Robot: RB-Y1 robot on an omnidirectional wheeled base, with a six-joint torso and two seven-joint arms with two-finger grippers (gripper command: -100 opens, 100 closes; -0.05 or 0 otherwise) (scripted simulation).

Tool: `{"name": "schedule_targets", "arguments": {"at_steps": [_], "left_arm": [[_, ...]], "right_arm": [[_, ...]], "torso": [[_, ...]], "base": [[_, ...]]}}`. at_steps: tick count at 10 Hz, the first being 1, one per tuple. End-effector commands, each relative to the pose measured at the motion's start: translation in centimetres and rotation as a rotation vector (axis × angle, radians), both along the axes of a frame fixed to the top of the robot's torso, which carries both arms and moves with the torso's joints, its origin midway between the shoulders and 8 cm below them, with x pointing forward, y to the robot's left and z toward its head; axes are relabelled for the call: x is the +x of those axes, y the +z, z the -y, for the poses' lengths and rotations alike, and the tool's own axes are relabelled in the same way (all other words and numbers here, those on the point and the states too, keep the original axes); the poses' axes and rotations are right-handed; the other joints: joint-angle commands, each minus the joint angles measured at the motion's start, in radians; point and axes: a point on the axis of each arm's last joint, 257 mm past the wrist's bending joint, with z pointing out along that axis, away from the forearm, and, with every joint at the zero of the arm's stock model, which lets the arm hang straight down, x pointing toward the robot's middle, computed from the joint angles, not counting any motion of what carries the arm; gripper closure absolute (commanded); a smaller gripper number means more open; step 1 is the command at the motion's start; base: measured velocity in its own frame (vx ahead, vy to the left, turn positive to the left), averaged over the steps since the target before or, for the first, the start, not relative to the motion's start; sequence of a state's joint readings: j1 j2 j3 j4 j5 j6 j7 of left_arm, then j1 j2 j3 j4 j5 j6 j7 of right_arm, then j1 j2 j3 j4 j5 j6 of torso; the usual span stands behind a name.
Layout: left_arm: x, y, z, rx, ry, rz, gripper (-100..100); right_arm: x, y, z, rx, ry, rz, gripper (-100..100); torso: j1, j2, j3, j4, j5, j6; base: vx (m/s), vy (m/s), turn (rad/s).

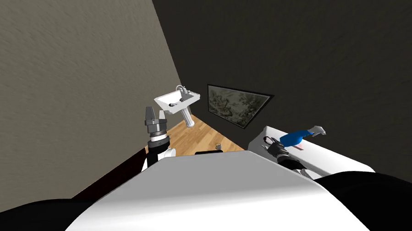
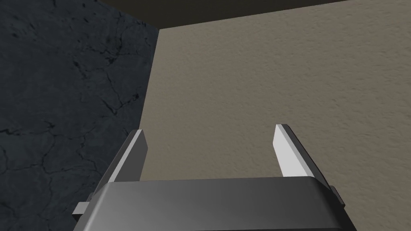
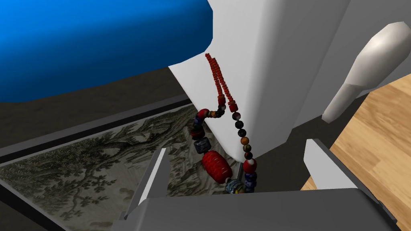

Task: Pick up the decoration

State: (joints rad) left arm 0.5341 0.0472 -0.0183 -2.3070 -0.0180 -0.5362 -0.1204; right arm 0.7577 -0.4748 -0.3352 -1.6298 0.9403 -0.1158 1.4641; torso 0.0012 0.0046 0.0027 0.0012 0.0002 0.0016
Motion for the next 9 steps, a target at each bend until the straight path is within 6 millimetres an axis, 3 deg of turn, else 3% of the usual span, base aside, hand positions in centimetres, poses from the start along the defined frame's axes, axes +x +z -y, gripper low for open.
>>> {"name": "schedule_targets", "arguments": {"at_steps": [1, 4, 5, 6, 9], "left_arm": [[0.0, 0.0, 0.0, 0.0, 0.0, 0.0, 0], [0.0, 0.0, 0.0, 0.0, 0.0, 0.0, 0], [0.0, 0.0, 0.0, 0.0, 0.0, 0.0, 0], [0.0, 0.0, 0.0, 0.0, 0.0, 0.0, 0], [0.0, 0.0, 0.0, 0.0, 0.0, 0.0, 0]], "right_arm": [[-0.3, -0.1, 1.3, 0.0, -0.032, 0.0, -100], [-0.6, -0.2, 4.4, 0.0, -0.109, 0.003, -100], [-0.4, -0.3, 3.8, 0.0, -0.096, 0.002, -100], [-0.4, -0.3, 3.9, 0.0, -0.099, 0.002, 100], [-0.7, -0.8, 3.5, 0.009, -0.098, -0.005, 100]], "torso": [[0.0, 0.0, 0.0, 0.0, 0.0, 0.0], [-0.001, 0.0, 0.0, 0.001, 0.0, -0.002], [-0.002, -0.001, -0.001, 0.0, -0.001, -0.002], [-0.004, -0.005, -0.002, 0.0, -0.001, -0.001], [-0.006, -0.01, -0.004, 0.001, 0.003, -0.003]], "base": [[-0.09, 0.03, 0.188], [-0.112, 0.039, 0.263], [-0.04, 0.01, 0.019], [-0.008, 0.003, -0.005], [-0.006, 0.008, -0.005]]}}
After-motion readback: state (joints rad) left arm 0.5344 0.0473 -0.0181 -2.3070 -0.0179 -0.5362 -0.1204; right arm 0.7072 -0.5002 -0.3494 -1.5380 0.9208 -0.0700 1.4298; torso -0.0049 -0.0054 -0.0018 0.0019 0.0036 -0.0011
